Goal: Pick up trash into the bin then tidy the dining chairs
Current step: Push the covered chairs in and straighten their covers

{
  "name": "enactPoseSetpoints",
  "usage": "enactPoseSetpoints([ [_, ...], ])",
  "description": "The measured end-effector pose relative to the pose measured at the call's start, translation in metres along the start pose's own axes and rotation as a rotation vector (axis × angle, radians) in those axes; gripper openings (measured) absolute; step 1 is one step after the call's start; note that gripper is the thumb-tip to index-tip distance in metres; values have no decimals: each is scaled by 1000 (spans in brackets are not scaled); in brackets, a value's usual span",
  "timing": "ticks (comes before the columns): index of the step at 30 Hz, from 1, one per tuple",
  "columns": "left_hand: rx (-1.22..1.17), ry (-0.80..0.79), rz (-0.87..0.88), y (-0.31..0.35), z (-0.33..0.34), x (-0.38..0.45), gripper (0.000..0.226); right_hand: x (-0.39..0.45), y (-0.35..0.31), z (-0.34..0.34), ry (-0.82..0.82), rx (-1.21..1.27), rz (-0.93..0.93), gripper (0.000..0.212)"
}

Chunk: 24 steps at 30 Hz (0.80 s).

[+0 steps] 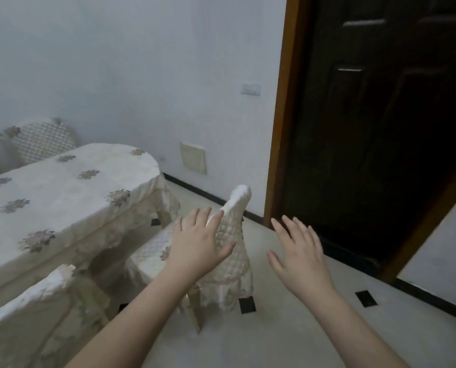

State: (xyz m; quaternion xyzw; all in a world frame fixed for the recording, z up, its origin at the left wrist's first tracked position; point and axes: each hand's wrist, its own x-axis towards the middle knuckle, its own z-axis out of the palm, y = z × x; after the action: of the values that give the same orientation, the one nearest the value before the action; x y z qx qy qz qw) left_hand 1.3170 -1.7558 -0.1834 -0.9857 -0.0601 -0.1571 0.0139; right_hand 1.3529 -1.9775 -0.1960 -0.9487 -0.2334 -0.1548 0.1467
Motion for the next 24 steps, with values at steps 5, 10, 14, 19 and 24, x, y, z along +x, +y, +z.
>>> enactPoseSetpoints([
  [5, -48, 45, -32, 6, 7, 46, 80, 34, 24, 8, 10, -41, 0, 66],
  [10, -44, 79, -31, 4, 36, 87, 75, 86, 38, 34, -15, -53, -23, 66],
  [14, -78, 99, -72, -6, 63, 114, 71, 130, 40, 58, -50, -64, -87, 66],
  [19, -55, 30, -87, -26, 94, 146, 71, 180, 45, 91, -99, -89, -134, 67],
  [24, -67, 35, -148, -39, 120, 158, 69, 216, 43, 129, -169, -66, -240, 67],
])
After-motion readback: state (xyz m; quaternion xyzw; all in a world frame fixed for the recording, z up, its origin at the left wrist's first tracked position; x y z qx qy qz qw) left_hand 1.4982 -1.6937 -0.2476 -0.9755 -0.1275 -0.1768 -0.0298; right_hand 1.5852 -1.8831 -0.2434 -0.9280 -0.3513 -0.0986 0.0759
